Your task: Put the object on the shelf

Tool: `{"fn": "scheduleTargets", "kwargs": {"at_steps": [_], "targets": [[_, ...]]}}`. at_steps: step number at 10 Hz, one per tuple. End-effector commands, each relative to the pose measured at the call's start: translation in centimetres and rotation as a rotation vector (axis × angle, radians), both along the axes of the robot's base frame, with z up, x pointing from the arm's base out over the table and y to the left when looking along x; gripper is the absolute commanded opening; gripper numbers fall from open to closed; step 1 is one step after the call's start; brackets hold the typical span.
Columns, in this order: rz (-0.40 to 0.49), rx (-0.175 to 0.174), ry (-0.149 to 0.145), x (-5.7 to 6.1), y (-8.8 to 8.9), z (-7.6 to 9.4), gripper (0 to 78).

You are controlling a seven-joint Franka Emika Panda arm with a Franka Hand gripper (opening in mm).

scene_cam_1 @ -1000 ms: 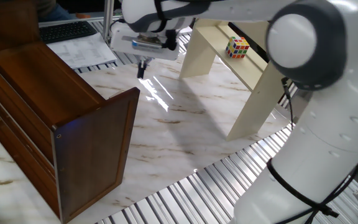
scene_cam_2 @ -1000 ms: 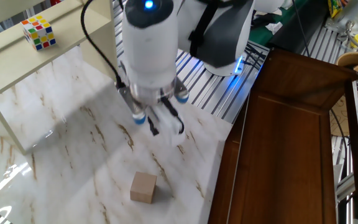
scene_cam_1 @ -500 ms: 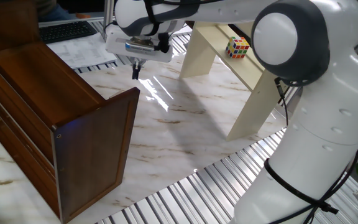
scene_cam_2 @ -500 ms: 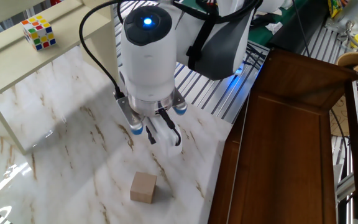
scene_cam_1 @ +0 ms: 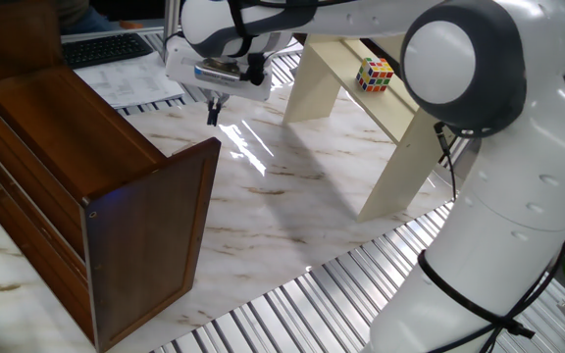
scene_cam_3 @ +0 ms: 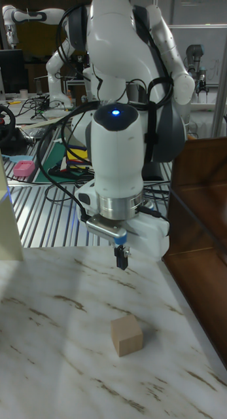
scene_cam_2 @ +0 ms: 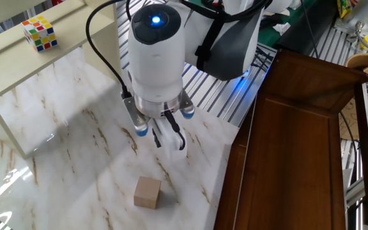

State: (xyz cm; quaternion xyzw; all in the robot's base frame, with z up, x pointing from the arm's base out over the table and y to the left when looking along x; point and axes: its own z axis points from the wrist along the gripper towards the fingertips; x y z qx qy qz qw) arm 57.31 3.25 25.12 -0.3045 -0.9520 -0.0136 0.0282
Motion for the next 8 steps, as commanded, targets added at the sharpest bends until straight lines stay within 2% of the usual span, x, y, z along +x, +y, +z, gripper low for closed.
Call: {"fn": "scheduleTargets", "kwargs": {"at_steps": [1,3,8], "targets": [[-0.012,0.000,-0.026,0.06,-0.02,0.14,0.0],[-0.009,-0.001,-0.042,0.06,-0.02,0.14,0.0],[-0.027,0.021,-0.040,0.06,-0.02,0.14,0.0]]}}
